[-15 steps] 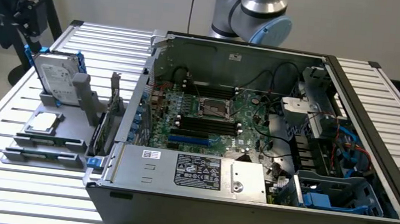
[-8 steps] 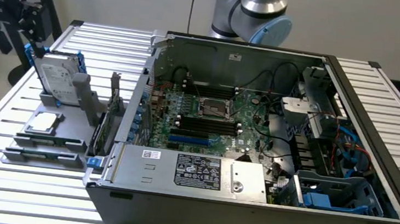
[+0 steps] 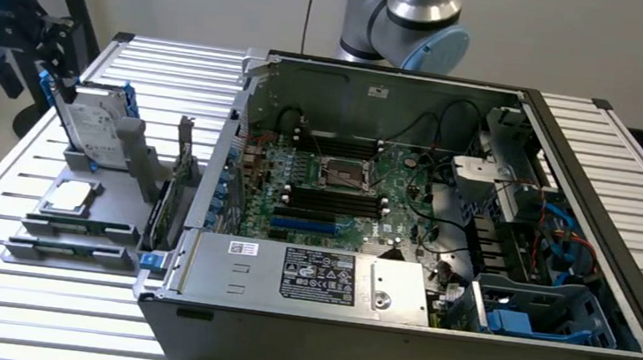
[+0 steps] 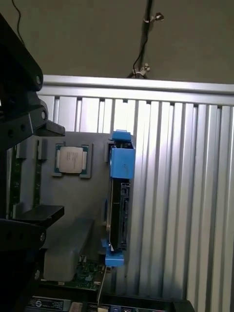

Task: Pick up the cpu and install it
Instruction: 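Pick up the cpu and move it towards the insertion slot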

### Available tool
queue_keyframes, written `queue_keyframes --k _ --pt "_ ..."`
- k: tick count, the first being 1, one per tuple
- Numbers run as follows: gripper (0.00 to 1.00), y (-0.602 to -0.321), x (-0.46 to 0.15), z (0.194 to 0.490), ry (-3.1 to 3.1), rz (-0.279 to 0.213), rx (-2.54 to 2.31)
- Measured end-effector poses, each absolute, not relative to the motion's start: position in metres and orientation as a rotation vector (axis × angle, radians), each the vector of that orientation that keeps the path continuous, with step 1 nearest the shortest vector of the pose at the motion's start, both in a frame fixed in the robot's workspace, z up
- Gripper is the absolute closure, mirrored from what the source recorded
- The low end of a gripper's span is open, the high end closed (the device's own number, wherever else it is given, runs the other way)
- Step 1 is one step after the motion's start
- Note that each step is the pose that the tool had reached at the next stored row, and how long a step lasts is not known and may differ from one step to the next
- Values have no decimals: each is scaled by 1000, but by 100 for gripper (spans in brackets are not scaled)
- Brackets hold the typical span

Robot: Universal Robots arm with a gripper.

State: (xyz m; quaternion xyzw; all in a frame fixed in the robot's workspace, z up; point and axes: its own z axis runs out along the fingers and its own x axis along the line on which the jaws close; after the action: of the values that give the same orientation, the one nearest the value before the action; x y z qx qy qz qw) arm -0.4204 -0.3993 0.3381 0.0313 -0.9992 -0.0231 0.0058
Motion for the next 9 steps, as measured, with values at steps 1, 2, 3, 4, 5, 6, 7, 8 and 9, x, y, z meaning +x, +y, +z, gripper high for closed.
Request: queue_keyframes --k 1,2,3,4,5,6,7,8,9 --pt "32 -400 -420 336 -3127 -72 106" --pt "32 -400 -420 335 -3127 -72 112" --pt "32 -400 -420 333 -3127 -72 117" --pt "32 -401 -420 331 -3126 -72 120" --pt "32 -401 -421 329 -3126 -72 121" --pt "32 -402 -421 327 -3126 -72 122" --pt "32 -402 -421 325 -3126 -72 123" --pt "32 -403 -422 324 -3126 -72 123" --pt "32 -403 -422 322 -3126 -72 123"
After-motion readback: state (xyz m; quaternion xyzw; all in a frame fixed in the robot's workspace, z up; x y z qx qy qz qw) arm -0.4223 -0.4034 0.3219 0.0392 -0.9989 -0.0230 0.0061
